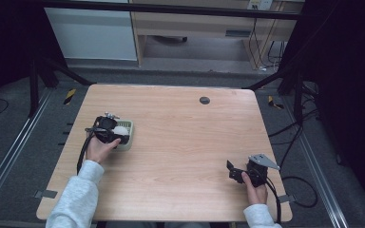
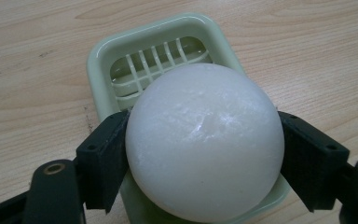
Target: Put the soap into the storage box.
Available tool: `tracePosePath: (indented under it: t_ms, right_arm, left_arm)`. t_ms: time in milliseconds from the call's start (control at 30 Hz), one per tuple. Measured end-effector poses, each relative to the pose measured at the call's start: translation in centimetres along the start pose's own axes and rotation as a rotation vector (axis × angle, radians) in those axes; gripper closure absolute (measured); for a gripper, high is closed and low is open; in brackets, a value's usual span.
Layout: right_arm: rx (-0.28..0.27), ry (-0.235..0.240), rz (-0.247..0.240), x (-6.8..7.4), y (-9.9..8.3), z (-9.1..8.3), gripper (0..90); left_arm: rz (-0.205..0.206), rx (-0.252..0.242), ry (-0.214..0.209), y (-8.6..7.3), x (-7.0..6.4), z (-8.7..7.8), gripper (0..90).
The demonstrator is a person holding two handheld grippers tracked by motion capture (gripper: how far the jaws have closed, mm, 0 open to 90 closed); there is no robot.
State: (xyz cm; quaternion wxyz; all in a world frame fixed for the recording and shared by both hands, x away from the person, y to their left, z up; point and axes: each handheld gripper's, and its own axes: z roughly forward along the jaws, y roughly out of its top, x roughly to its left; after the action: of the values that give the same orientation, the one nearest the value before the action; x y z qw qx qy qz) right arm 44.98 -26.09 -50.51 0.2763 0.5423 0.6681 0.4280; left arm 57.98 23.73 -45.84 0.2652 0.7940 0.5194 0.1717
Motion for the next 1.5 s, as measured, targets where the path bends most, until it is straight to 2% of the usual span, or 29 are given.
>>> tracePosePath:
  t_ms: [267,400,767,1033,1100,1167,1333,1367,1500]
  right_arm:
    - [0.0,0.0,0.0,0.0,0.0,0.0,3.3]
    - [0.001,0.0,0.0,0.0,0.0,0.0,3.3]
    - [0.001,0.0,0.0,0.0,0.0,0.0,3.3]
    - [0.0,0.001,0.001,0.0,0.0,0.0,3.3]
    - [-0.001,0.003,0.002,0.0,0.0,0.0,3.3]
    - [-0.001,0.006,0.0,0.0,0.0,0.0,3.3]
    - [-0.002,0.005,0.0,0.0,0.0,0.0,3.3]
    - [-0.003,0.004,-0.001,0.0,0.0,0.0,3.3]
    - [-0.001,0.005,0.001,0.0,0.0,0.0,3.3]
  left_arm:
    - [-0.005,-0.005,0.001,0.0,0.0,0.0,23.0]
    - [-0.027,-0.043,-0.005,0.1,0.3,-0.5,22.9]
    - [-0.01,-0.065,0.004,0.1,0.2,-1.2,23.2]
    - [0.006,-0.103,0.01,-0.1,0.0,-2.7,23.2]
    - [0.01,-0.122,0.009,-0.3,0.0,-3.1,23.3]
    - [-0.007,-0.162,0.007,-0.6,0.0,-3.8,23.5]
    - [-0.003,-0.19,0.006,-1.5,0.1,-4.5,23.4]
    - [-0.017,-0.213,-0.007,-2.0,0.1,-4.9,23.7]
    - [-0.02,-0.24,-0.012,-2.8,0.2,-5.6,23.6]
